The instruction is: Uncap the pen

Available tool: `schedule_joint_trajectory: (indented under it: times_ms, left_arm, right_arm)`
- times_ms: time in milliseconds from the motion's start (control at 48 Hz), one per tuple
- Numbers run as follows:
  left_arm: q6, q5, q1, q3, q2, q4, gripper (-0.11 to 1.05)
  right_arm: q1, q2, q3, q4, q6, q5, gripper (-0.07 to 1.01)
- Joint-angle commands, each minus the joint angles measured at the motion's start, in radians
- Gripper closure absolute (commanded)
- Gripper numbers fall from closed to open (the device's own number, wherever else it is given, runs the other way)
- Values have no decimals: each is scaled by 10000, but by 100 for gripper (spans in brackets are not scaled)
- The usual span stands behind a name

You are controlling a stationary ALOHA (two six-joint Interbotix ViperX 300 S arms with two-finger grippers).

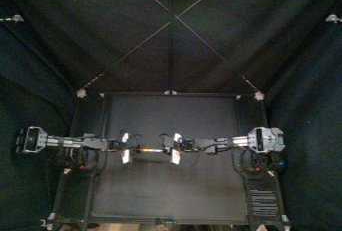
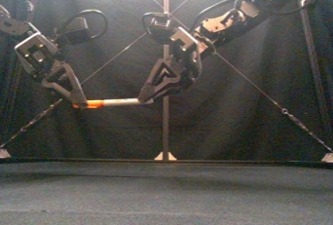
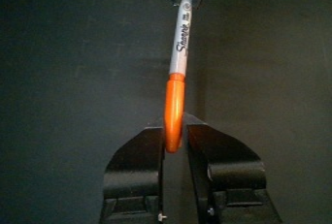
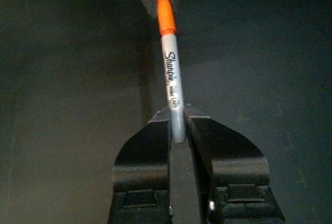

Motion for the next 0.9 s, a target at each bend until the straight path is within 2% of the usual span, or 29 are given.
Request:
schedule_joint_trajectory:
  times_ms: [21,104,271,521,562,729,896]
  left_arm:
    - [-46,153,107,46,-245,0,46]
    - [-77,184,107,138,-476,-15,46]
    - [-77,245,107,383,-982,-153,46]
    - [-61,522,107,690,-1534,-414,46]
    - [-31,629,92,721,-1611,-445,46]
    - [-31,951,107,798,-1810,-445,46]
    - [-31,966,107,798,-1871,-445,46]
  right_arm:
    - [-31,-522,61,31,31,46,52]
    - [-31,-583,123,31,31,31,52]
    - [-61,-798,322,15,31,46,52]
    - [-138,-1197,644,46,31,31,52]
    - [-153,-1258,706,46,31,31,52]
    - [-153,-1473,874,46,31,15,52]
    - [-153,-1580,1012,61,31,-123,52]
